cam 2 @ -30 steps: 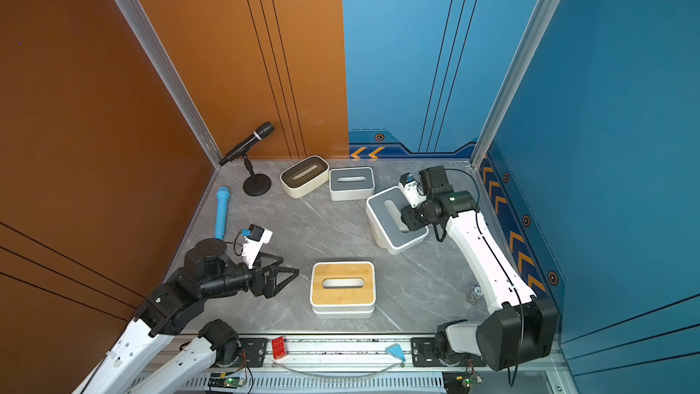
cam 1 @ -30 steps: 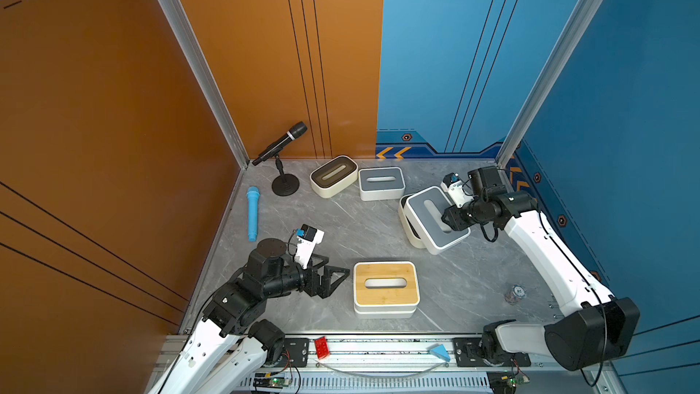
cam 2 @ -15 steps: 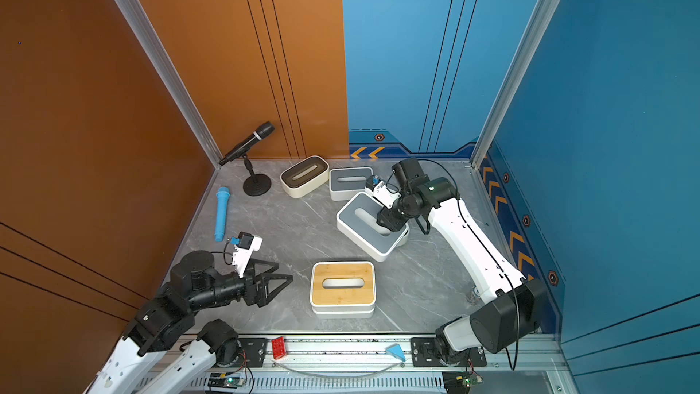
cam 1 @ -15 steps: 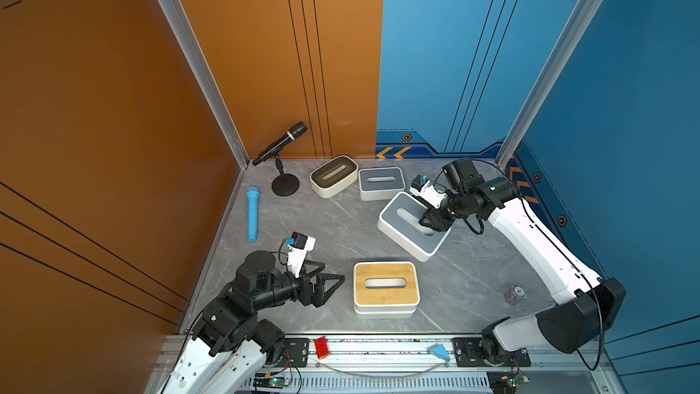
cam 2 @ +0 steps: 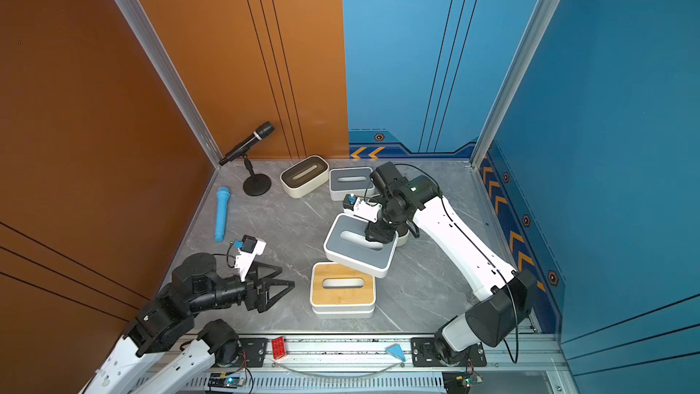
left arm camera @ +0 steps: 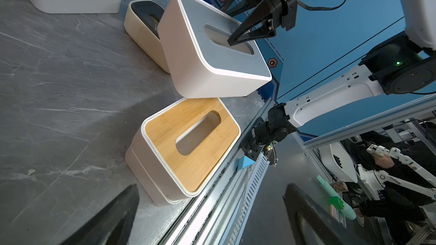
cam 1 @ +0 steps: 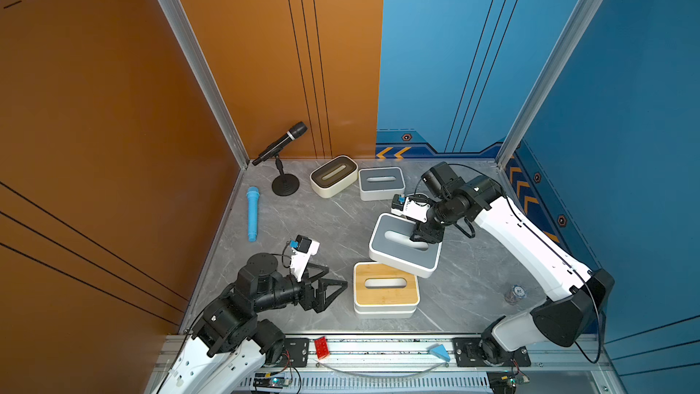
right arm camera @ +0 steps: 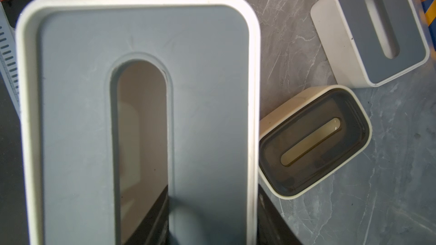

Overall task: Stack the tissue boxes
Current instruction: Place the tissue box at the tissue box.

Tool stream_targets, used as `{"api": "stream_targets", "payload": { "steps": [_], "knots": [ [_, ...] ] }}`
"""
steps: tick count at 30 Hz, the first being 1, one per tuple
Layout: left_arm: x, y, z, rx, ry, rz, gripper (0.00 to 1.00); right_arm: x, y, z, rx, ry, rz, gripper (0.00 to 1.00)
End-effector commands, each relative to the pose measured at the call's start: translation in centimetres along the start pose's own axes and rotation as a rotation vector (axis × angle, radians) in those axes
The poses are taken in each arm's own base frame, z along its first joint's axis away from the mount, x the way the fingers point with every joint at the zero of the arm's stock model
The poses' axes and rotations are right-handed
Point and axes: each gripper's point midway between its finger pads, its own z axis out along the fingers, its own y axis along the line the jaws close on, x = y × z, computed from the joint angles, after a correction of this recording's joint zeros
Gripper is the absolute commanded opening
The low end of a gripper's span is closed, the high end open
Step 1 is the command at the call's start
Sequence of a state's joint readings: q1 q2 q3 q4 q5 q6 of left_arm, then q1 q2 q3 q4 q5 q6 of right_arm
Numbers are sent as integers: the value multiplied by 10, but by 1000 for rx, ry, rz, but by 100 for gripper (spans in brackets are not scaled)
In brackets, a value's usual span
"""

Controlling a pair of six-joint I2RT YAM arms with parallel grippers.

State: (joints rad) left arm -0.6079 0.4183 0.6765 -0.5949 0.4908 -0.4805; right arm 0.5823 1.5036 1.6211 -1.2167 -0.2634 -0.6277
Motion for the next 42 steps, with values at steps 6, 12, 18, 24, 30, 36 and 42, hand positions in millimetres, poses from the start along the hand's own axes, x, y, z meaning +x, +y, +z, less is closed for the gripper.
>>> {"api": "stream_targets", "payload": {
  "steps": [6, 12, 18, 24, 30, 36, 42],
  "knots": [
    [2, -5, 0, 27, -2, 11, 98, -20, 22, -17, -55, -81, -113, 33],
    [3, -6, 0, 32, 6, 6, 98, -25, 36, -19, -74, -99, -166, 32],
    [4, -12, 2, 74, 17, 20, 98, -31, 47, -19, -91, -106, -210, 32],
    [4, -16, 1, 93, 15, 22, 98, -31, 52, -18, -114, -110, -228, 32],
    [4, -14, 4, 90, 22, 22, 98, -33, 66, -14, -145, -108, -271, 32],
    [4, -14, 6, 97, 29, 15, 98, -34, 69, -13, -151, -113, -274, 31],
    [4, -16, 7, 108, 32, 17, 98, -32, 73, -10, -163, -106, -282, 31]
  ]
}}
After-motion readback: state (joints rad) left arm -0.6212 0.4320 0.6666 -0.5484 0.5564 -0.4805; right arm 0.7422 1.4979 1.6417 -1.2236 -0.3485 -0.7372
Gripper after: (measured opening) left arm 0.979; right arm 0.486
